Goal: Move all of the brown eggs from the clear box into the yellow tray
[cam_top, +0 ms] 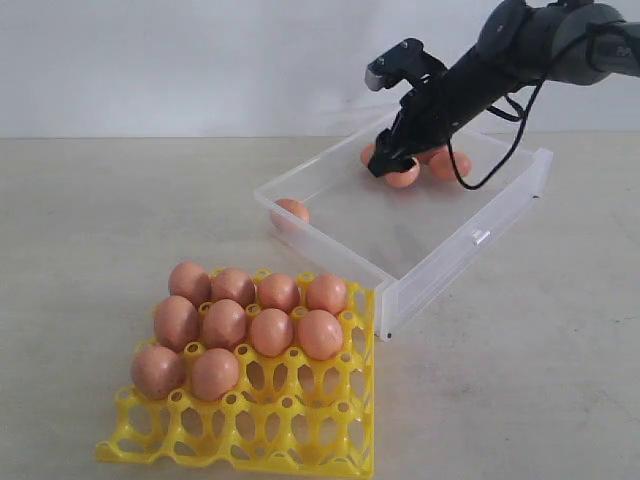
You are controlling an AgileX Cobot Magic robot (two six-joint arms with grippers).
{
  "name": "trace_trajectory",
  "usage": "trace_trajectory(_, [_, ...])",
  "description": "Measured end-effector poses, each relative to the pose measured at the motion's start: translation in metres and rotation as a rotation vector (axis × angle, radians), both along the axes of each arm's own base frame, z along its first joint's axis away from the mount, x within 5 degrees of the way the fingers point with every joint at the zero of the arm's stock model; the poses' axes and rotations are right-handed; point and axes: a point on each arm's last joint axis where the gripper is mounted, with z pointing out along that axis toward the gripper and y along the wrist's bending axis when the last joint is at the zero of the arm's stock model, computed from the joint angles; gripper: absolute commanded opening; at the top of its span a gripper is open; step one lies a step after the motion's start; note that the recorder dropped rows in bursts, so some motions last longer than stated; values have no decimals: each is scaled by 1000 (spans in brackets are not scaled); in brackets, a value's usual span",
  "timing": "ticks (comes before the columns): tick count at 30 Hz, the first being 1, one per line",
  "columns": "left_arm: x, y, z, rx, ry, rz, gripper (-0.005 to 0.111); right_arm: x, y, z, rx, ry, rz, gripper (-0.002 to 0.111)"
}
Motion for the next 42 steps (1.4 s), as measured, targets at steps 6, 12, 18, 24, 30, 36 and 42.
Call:
trace_trajectory(6, [0, 0, 0, 0, 0, 0, 4, 15, 15, 12, 41, -191, -168, 62])
trace_trajectory(12, [0, 0, 0, 0, 0, 0, 4, 16, 13, 12, 4, -219, -166, 62])
trace_trajectory(18, [0, 0, 0, 0, 0, 0, 4, 15, 11, 11, -66, -221, -116, 62])
trace_trajectory(24, [0, 0, 0, 0, 0, 0, 4, 13, 9, 0, -275, -245, 114, 62])
trace_trajectory(30, [0, 0, 0, 0, 0, 0, 4, 7, 9, -16, -393, -195, 297, 62])
trace_trajectory(36, [0, 0, 0, 0, 0, 0, 4, 7, 8, -22, -420, -189, 320, 62])
trace_trajectory(42, [0, 0, 0, 0, 0, 0, 4, 13, 7, -48, -439, -195, 329, 62])
